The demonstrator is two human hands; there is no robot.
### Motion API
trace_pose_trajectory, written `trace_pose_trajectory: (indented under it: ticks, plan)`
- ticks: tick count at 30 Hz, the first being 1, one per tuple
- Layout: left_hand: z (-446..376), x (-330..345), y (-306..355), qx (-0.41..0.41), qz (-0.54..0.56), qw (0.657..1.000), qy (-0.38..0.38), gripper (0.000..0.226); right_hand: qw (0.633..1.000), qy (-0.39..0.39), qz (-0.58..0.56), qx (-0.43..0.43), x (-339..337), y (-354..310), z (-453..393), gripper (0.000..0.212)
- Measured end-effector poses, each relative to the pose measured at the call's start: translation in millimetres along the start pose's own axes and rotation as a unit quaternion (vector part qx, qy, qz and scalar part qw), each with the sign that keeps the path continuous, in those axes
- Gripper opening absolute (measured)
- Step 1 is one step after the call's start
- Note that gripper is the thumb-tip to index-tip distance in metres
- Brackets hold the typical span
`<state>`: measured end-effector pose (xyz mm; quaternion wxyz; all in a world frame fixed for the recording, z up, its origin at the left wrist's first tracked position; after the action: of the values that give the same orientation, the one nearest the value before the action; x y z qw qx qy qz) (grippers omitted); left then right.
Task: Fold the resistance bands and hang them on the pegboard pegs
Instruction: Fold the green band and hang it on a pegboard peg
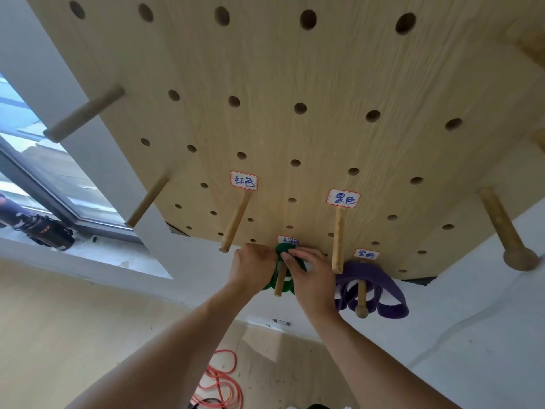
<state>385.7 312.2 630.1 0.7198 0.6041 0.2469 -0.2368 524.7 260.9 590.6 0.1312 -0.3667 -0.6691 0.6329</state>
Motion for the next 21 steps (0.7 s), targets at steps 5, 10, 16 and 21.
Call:
trace_pose_trajectory:
  ticks: [5, 10, 16, 21]
  plan:
    - [-3.9, 4.0, -5.8, -0.045, 0.046, 0.998, 0.011, 0.014, 0.989, 0.033, -0.064, 0.128, 4.7, 11.1, 0.1, 0.016]
    - [-9.2, 4.4, -5.0, -0.064, 0.049, 0.997, 0.007, 0.009, 0.987, 0.042, -0.077, 0.136, 6.6, 14.7, 3.9, 0.017]
    - [2.8, -2.5, -24.2, -0.082, 0.140, 0.986, -0.034, 0.017, 0.986, 0.015, -0.091, 0.137, 3.0, 14.3, 5.1, 0.016]
    - [28.5, -34.8, -79.6, -0.088, 0.171, 0.981, 0.027, 0.016, 0.975, 0.096, -0.113, 0.163, -13.4, 28.8, 36.5, 0.012]
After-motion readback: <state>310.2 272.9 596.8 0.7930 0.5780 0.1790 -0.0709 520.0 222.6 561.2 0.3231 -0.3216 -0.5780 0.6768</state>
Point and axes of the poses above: each hand's wrist, its own z-axis away from the middle knuckle, its own x-axis out of the palm, y = z × x, the point moved 4 cm from there along -z, towards the middle knuckle, and after that the axes turned 10 degrees about y, right-handed, at the moved point
